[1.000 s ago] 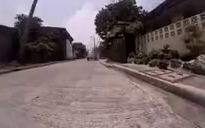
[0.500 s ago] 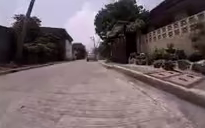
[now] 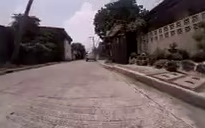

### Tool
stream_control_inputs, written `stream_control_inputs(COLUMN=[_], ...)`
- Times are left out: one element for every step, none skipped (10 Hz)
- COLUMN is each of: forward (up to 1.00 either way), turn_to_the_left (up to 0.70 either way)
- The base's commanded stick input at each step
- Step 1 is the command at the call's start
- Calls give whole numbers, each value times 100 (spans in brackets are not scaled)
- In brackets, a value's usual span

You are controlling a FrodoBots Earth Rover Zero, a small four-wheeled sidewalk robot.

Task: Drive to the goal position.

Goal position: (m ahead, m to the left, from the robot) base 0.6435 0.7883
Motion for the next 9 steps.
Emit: stream_control_inputs(forward=[70, 70, 70, 70, 70, 70, 70, 70, 70], turn_to_the_left=[0, 6, 11, 16, 21, 27, 32, 35, 35])
